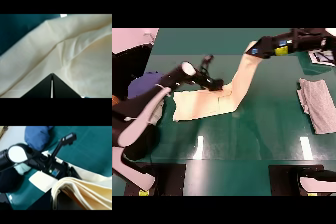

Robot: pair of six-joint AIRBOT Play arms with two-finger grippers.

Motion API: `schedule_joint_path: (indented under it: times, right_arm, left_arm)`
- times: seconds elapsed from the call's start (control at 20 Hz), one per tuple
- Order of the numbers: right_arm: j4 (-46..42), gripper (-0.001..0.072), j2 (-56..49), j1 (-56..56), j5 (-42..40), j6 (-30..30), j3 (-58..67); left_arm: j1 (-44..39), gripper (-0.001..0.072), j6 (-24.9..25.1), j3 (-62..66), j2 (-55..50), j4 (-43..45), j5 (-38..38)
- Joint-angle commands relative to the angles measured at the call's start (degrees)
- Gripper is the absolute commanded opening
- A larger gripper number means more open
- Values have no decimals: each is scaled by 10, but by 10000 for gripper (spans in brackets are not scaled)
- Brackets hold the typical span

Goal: Fold the shirts.

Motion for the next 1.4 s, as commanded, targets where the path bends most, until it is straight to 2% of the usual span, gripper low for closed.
schedule_joint_path:
  times: [0.0, 0.25, 0.3, 0.35, 0.4, 0.5, 0.65, 0.95, 1.05, 1.2, 1.35]
  right_arm:
    - [0, 16, -31, 85, -54, 0, 16]
    - [-1, 19, -176, 239, -123, -12, 128]
    - [0, 91, -203, 258, -123, -12, 153]
    - [-1, 335, -225, 274, -121, -12, 171]
    - [-1, 456, -236, 283, -115, -18, 177]
    - [-7, 451, -230, 279, -89, -35, 158]
    - [-8, 451, -180, 229, -63, -24, 71]
    - [-7, 456, -76, 45, -60, -5, -190]
    - [-4, 629, -88, -12, -58, 10, -244]
    - [25, 625, -144, -39, -54, 9, -260]
    - [50, 624, -216, -15, -28, 9, -205]
  left_arm:
    - [98, 25, -4, 0, 92, 50, -26]
    - [247, 25, -3, 0, 236, 136, -64]
    - [272, 25, -3, 0, 253, 140, -78]
    - [291, 25, 0, 0, 266, 140, -91]
    - [307, 25, 5, 0, 273, 140, -103]
    - [325, 25, 6, 0, 275, 140, -121]
    - [326, 25, 6, -1, 275, 139, -137]
    - [326, 25, 6, -1, 275, 133, -150]
    - [326, 25, 6, -1, 275, 130, -150]
    - [326, 25, 6, -1, 274, 130, -146]
    - [326, 26, 5, -1, 270, 130, -146]
